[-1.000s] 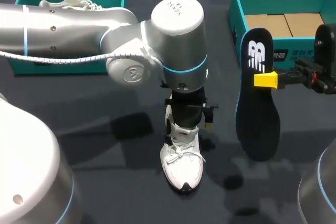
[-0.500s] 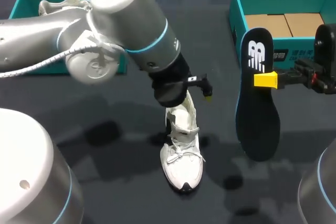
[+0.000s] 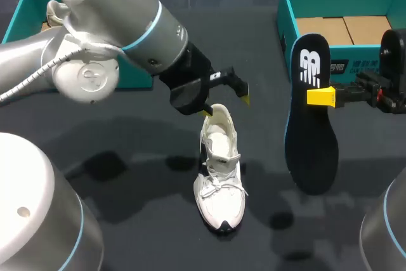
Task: Take the shoe out of the shoebox, open the shoe tongue, remove and reinsert the insole, then place the shoe into the shoebox
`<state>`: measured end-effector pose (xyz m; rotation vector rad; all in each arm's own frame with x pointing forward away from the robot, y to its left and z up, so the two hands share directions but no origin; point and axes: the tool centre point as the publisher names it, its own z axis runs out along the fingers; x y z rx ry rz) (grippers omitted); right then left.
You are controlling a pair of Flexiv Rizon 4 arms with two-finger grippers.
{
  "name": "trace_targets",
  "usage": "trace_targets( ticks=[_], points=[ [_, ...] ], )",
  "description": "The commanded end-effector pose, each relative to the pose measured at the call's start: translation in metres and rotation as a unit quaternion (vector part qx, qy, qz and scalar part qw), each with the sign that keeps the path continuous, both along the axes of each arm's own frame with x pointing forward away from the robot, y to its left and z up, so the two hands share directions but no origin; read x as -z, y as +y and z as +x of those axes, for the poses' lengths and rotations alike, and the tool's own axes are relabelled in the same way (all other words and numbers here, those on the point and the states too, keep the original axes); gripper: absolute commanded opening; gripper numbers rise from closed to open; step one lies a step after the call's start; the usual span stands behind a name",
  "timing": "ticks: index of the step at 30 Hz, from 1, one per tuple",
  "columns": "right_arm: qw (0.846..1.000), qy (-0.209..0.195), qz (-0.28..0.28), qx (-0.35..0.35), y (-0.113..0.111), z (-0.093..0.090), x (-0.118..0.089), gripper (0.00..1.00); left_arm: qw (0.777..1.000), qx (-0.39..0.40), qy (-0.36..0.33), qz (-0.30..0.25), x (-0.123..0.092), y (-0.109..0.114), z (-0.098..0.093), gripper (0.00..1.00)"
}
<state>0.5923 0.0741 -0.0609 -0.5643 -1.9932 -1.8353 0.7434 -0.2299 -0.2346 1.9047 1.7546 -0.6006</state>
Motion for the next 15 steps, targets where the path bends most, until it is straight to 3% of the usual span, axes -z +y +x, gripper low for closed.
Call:
trace_targets(
  ticks=[1, 8, 15],
  points=[
    [1.000, 0.000, -0.001, 0.001, 0.001, -0.001, 0.000, 0.00, 0.995, 0.006, 0.038, -0.090, 0.000, 0.013, 0.004, 1.00],
    [1.000, 0.000, -0.001, 0.001, 0.001, -0.001, 0.000, 0.00, 0.995, 0.006, 0.038, -0.090, 0.000, 0.013, 0.004, 1.00],
    [1.000, 0.000, -0.001, 0.001, 0.001, -0.001, 0.000, 0.00, 0.978, 0.010, 0.063, -0.197, -0.013, 0.009, -0.002, 1.00]
  ],
)
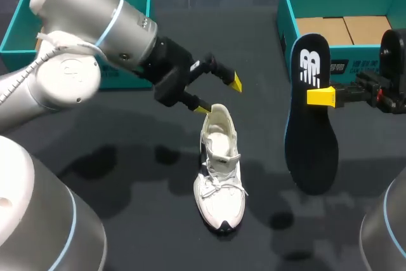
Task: Take the shoe out of the shoebox, open the shoe tongue, remove and reinsert the insole, then place the shoe into the shoebox
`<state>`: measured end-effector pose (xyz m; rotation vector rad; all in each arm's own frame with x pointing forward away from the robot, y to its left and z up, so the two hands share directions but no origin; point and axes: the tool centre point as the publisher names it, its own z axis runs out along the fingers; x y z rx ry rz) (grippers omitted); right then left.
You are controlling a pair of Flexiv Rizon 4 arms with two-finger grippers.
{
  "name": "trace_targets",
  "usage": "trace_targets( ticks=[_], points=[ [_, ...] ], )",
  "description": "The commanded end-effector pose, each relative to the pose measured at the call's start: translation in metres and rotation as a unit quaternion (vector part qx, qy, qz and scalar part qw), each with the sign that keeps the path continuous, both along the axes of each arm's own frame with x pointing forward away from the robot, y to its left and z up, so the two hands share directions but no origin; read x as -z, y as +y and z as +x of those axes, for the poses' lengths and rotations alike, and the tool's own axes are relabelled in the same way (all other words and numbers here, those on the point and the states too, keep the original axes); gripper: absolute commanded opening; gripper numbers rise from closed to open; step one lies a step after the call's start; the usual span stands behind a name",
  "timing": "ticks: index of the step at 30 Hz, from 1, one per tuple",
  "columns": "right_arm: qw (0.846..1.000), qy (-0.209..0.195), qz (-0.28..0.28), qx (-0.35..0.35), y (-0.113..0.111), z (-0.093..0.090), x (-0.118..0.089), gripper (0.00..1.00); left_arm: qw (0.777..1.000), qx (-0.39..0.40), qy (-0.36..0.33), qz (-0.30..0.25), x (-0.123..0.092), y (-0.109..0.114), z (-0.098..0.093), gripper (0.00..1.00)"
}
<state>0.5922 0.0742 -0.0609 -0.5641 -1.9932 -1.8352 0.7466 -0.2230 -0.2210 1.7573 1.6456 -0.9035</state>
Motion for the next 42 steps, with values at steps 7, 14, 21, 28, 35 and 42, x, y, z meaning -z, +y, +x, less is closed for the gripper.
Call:
trace_targets(
  ticks=[7, 14, 21, 28, 35, 42],
  points=[
    [1.000, 0.000, -0.001, 0.001, 0.001, -0.001, 0.000, 0.00, 0.991, -0.056, 0.042, -0.116, -0.012, -0.008, 0.000, 1.00],
    [1.000, 0.000, -0.001, 0.001, 0.001, -0.001, 0.000, 0.00, 0.991, -0.056, 0.042, -0.116, -0.012, -0.008, 0.000, 1.00],
    [1.000, 0.000, -0.001, 0.001, 0.001, -0.001, 0.000, 0.00, 0.982, -0.048, 0.044, -0.177, -0.014, -0.006, 0.000, 1.00],
    [1.000, 0.000, -0.001, 0.001, 0.001, -0.001, 0.000, 0.00, 0.974, -0.075, 0.041, -0.207, -0.027, -0.006, 0.002, 1.00],
    [1.000, 0.000, -0.001, 0.001, 0.001, -0.001, 0.000, 0.00, 0.971, -0.087, 0.027, -0.223, -0.037, -0.006, 0.004, 1.00],
    [0.999, 0.037, 0.000, 0.005, -0.010, 0.040, 0.001, 0.00, 0.964, -0.105, 0.033, -0.241, -0.047, -0.004, 0.013, 1.00]
  ],
)
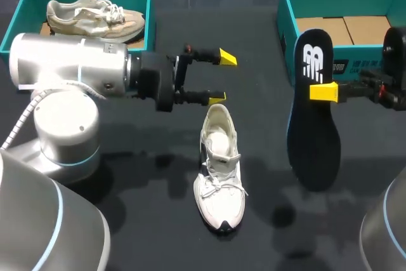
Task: Take the shoe out of the shoebox, open the shoe tongue, remove and reinsert the insole, then place the shoe into the shoebox
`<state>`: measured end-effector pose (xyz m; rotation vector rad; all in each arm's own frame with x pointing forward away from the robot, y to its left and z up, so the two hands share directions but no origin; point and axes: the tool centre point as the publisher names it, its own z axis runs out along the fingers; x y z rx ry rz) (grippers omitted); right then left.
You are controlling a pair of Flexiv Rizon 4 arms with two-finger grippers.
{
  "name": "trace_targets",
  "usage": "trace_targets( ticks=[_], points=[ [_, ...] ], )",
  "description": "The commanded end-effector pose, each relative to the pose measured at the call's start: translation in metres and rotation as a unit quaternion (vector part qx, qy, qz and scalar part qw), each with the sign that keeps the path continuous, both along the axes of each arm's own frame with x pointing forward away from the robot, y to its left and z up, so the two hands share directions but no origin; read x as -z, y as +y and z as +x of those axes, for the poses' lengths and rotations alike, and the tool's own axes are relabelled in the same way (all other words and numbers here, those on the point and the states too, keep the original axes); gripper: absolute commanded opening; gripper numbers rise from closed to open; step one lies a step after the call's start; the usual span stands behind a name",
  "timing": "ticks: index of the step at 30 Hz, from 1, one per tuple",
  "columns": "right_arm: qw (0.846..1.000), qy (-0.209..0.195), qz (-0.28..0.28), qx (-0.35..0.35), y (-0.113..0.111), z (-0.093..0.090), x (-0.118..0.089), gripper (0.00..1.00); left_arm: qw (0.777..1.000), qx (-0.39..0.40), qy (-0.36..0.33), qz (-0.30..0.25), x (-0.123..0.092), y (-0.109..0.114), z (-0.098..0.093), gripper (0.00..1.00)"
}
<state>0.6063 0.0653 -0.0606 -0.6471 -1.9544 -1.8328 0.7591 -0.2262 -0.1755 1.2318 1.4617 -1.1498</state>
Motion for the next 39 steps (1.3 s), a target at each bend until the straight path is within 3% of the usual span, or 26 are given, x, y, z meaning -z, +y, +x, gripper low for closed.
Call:
trace_targets(
  ticks=[1, 4, 17, 22, 25, 36, 39],
  points=[
    [1.000, 0.016, -0.003, -0.014, -0.002, 0.033, 0.001, 0.00, 1.000, -0.008, 0.007, -0.009, -0.003, 0.000, 0.002, 1.00],
    [1.000, 0.029, 0.005, -0.007, -0.006, 0.052, 0.004, 0.00, 1.000, -0.006, 0.017, -0.013, -0.006, 0.001, 0.005, 1.00],
    [1.000, 0.029, 0.005, -0.007, -0.006, 0.052, 0.004, 0.00, 1.000, -0.006, 0.017, -0.013, -0.006, 0.001, 0.005, 1.00],
    [0.997, 0.070, 0.016, -0.015, -0.001, 0.102, 0.006, 0.00, 1.000, -0.006, 0.017, -0.013, -0.006, 0.001, 0.005, 1.00],
    [0.991, 0.133, 0.002, -0.017, -0.001, 0.128, 0.017, 0.00, 1.000, -0.006, 0.017, -0.013, -0.006, 0.001, 0.005, 1.00],
    [0.991, 0.133, 0.002, -0.017, -0.001, 0.128, 0.017, 0.00, 1.000, 0.003, 0.011, -0.017, -0.006, -0.002, 0.008, 1.00],
    [0.988, 0.156, 0.003, -0.016, 0.005, 0.148, 0.020, 0.00, 0.999, -0.002, -0.013, -0.031, -0.009, -0.006, 0.015, 1.00]
  ],
)
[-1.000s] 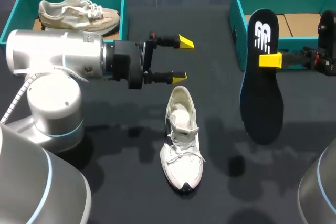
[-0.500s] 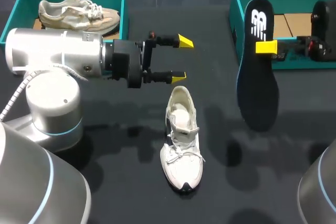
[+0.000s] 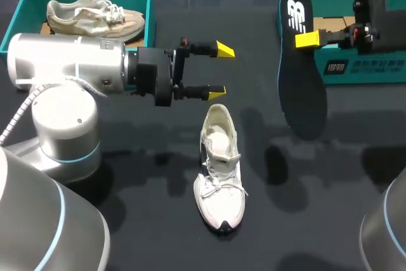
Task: Take the shoe out of the shoebox, open the shoe tongue, remove and reinsert the insole, then place the shoe into the shoebox
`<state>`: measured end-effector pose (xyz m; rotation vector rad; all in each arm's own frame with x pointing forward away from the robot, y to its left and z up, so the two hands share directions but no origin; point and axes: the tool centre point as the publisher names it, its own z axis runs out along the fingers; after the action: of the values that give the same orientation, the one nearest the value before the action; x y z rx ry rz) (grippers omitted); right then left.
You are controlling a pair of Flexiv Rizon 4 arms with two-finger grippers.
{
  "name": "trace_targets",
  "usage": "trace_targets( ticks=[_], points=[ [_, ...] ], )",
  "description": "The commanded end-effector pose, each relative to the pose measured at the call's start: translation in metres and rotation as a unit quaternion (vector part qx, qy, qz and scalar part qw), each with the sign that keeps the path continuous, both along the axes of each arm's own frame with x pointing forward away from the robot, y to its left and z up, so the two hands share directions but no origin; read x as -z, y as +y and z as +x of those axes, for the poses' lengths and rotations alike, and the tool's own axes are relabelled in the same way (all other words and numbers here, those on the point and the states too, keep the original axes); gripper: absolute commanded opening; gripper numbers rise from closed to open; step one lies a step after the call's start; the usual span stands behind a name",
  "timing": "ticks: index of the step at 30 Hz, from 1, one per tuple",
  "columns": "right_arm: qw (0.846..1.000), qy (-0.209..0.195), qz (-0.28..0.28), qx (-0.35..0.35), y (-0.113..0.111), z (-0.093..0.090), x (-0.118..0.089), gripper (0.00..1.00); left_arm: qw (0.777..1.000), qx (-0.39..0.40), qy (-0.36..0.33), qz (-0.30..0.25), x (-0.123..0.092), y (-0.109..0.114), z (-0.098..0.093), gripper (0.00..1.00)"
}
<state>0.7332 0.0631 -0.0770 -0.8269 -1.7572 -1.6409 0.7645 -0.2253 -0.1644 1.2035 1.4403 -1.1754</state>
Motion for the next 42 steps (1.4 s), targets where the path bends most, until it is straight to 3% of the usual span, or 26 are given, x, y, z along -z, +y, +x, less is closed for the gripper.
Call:
trace_targets(
  ticks=[1, 6, 16, 26, 37, 42],
  points=[
    [1.000, 0.028, -0.002, -0.003, 0.007, 0.027, 0.005, 0.00, 1.000, -0.001, -0.017, -0.017, 0.000, -0.007, 0.011, 1.00],
    [0.996, 0.087, -0.007, 0.014, 0.012, 0.050, 0.016, 0.00, 0.999, -0.006, -0.042, -0.019, -0.005, -0.009, 0.017, 1.00],
    [0.996, 0.087, -0.007, 0.014, 0.012, 0.050, 0.016, 0.00, 0.999, -0.008, -0.051, -0.016, -0.005, -0.009, 0.019, 1.00],
    [0.980, 0.194, -0.038, 0.025, 0.028, 0.101, 0.037, 0.00, 0.997, -0.030, -0.064, -0.017, -0.008, -0.016, 0.023, 1.00],
    [0.980, 0.194, -0.038, 0.025, 0.028, 0.101, 0.037, 0.00, 0.997, -0.033, -0.069, -0.019, -0.008, -0.018, 0.023, 1.00],
    [0.969, 0.245, -0.043, 0.016, 0.044, 0.111, 0.049, 0.00, 0.997, -0.025, -0.073, -0.018, -0.009, -0.032, 0.030, 1.00]
  ],
)
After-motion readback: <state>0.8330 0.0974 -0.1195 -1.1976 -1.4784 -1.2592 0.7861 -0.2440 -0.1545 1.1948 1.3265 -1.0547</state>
